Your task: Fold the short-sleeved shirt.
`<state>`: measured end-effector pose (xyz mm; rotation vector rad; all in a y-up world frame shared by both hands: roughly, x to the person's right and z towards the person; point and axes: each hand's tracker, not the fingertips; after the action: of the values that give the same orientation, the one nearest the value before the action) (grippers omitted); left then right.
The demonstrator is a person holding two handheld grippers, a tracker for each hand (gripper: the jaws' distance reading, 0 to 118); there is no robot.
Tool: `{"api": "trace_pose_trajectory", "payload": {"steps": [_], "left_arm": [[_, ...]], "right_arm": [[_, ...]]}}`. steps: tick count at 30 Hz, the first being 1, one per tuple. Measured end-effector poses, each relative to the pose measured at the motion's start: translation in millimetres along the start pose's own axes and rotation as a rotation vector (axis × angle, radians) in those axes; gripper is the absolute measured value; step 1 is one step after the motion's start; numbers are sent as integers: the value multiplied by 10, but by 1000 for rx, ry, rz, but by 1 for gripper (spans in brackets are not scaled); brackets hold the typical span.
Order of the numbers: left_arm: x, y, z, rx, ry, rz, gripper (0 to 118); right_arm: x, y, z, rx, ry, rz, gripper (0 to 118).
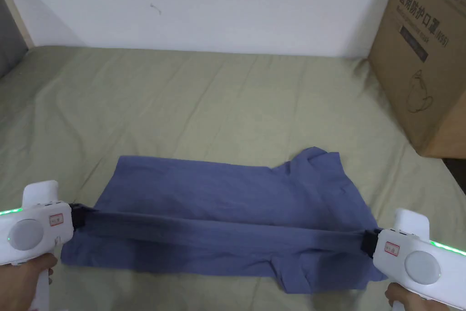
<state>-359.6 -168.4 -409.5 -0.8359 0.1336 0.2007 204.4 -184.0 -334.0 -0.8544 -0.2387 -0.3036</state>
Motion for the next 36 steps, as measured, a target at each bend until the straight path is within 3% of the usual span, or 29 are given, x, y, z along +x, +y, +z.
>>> {"api": "trace_pose_trajectory", "payload": {"steps": [7,13,14,15,16,17,18,19,20,29,33,35,36], "left_arm": [[105,-36,-694,-128,48,-78,4],[131,-83,-828,-173,66,-96,5],[140,-61,-797,-180,66,-100,11],[164,-33,-746,-185,64,-105,38],[167,2,-676,-183,58,-100,69],[181,20,-603,-178,36,-85,94],[209,34,-498,-162,0,-60,105],[243,50,-359,-120,-24,-40,105],[248,67,-200,-65,-49,-30,105],[690,14,1309,351,-151,-159,105],[759,-162,1597,534,-160,-184,105],[821,-244,1720,577,-157,-188,103],[840,-285,1768,592,-165,-192,96]], "right_arm": [[-27,119,-636,-88,-42,-9,10],[-43,47,-836,-124,-69,14,10],[-59,63,-789,-120,-71,18,11],[-70,82,-732,-114,-66,22,11],[-83,107,-659,-106,-61,29,21],[-87,134,-563,-91,-57,36,41],[-102,176,-447,-34,-47,40,76],[-109,213,-309,10,-21,43,97],[-120,252,-169,42,2,49,106],[-332,222,1445,518,79,235,106],[-439,10,1855,661,77,265,106],[-498,-88,1964,697,53,276,96],[-532,-124,1996,706,36,281,84]]}}
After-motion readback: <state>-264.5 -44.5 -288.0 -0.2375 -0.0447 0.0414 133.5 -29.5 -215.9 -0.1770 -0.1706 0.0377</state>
